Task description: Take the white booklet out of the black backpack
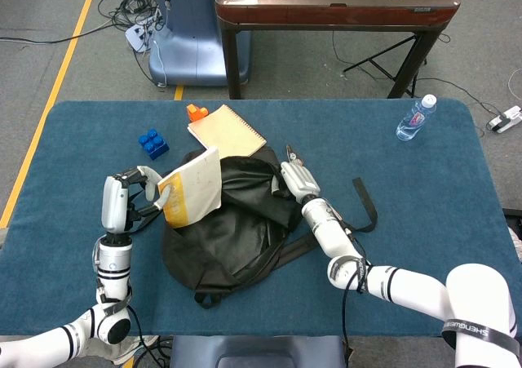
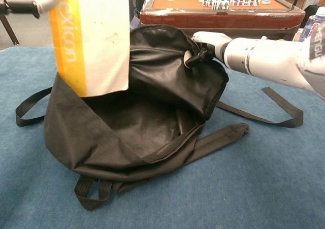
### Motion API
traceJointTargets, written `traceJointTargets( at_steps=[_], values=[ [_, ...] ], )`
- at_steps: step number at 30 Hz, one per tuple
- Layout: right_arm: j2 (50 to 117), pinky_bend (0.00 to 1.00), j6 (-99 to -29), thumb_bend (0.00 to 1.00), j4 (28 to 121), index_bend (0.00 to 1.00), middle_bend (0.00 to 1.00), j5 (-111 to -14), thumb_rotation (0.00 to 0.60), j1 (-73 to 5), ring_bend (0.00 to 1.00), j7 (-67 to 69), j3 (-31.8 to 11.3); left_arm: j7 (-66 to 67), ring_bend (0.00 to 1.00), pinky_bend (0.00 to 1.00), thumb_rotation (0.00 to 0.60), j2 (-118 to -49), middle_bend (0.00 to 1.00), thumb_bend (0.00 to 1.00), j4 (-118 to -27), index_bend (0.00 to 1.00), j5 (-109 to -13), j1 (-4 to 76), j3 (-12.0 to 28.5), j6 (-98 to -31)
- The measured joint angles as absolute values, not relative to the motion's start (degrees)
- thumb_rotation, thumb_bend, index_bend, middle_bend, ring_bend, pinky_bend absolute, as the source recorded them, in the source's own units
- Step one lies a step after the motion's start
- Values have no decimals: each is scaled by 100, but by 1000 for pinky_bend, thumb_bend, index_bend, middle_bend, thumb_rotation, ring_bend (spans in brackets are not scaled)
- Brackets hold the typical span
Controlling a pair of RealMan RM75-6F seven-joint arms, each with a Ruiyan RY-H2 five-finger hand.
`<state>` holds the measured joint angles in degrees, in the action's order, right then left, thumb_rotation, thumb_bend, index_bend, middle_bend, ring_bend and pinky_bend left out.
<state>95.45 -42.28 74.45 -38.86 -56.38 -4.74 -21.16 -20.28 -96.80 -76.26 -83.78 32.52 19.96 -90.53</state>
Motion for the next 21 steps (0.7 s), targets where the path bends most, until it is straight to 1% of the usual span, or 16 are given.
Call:
traceJointTargets(
  at_steps=[3,4,7,11,14,17,21],
  values=[
    [9470,306,-4155,711,7622,602,381,-4165,600,-5560,265,-389,-2015,-2036,689,656,600,-9613,832,578,-7656,792,-8232,3271,2223,-9079],
    [9428,293,-4114,669,7720,578,367,-4273,600,-5526,264,-354,-1967,-2024,689,656,600,-9590,832,578,-7653,792,-8189,3279,2284,-9083],
    [9316,256,-4015,559,7991,471,323,-4498,600,-5440,239,-263,-1853,-1992,689,656,600,-9528,832,578,-7637,792,-8037,3305,2450,-9070],
    [9114,192,-3853,362,8394,270,240,-4801,600,-5343,176,-186,-1671,-1920,689,656,600,-9458,832,578,-7543,791,-7860,3355,2637,-9018],
    [8887,160,-3730,228,8726,179,191,-5038,600,-5280,139,-173,-1510,-1860,689,656,600,-9431,832,579,-7415,791,-7807,3401,2705,-8987],
    [8657,152,-3700,181,9031,157,182,-5262,600,-5190,129,-145,-1385,-1824,689,656,600,-9415,833,578,-7268,790,-7737,3455,2764,-8929],
    [8361,149,-3731,162,9321,152,180,-5519,600,-5047,124,-73,-1264,-1773,689,657,600,-9412,833,579,-7076,789,-7629,3537,2837,-8834]
  ],
)
